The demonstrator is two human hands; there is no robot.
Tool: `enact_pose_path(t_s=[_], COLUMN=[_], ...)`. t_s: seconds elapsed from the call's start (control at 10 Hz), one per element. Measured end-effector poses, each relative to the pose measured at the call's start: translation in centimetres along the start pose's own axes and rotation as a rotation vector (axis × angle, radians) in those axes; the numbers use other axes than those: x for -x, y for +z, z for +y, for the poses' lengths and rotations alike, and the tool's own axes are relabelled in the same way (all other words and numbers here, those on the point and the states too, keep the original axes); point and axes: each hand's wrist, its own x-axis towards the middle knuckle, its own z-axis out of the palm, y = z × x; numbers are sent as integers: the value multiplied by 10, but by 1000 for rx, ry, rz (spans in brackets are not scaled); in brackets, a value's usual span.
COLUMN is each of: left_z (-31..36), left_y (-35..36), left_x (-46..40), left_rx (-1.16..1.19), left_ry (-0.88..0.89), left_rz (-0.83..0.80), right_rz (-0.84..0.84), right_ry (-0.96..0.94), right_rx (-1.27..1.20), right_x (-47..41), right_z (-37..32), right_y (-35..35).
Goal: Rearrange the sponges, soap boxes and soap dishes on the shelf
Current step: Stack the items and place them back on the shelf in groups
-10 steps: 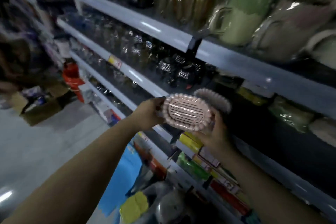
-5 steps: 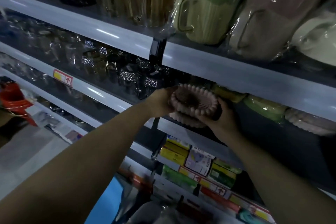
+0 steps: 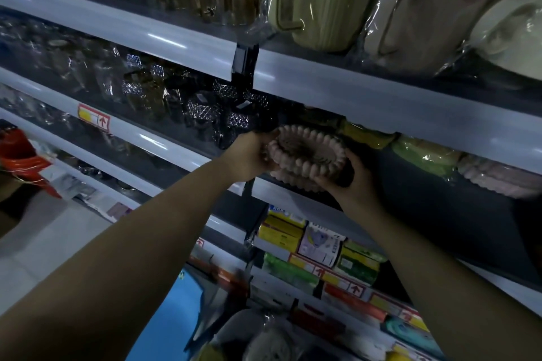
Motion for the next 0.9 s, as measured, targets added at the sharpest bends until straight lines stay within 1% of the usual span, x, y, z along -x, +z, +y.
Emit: enact_pose_path(t_s=[0.1, 0.2, 0.3, 0.4, 0.5, 0.6, 0.7, 0.8, 0.9], left_z=[2, -15, -2, -3, 2, 15, 12, -11, -47], left_y=[-1, -2, -3, -2, -2, -2, 1, 15, 41], left_x=[6, 4, 13, 21, 43, 80, 124, 173, 232], left_rx=[-78, -117, -94, -390, -509, -699, -811, -823, -776], left_ry=[78, 43, 12, 97, 123, 84, 38, -81, -287], left_rz=[68, 96, 5, 44, 195, 315, 428, 536, 600], right_rz=[-4, -16, -26, -20, -13, -84, -119, -220, -372], right_ry=[-12, -21, -3, 11, -234, -471, -690, -817, -946], right_rx=[10, 13, 61, 132, 433, 634, 681, 787, 858], right_x=[-1, -1, 1, 9, 17, 23, 34, 55, 88], right_z=[0, 2, 2, 1, -6, -21, -32, -29, -11], right_y=[1, 3, 3, 3, 2, 9, 29, 60, 98])
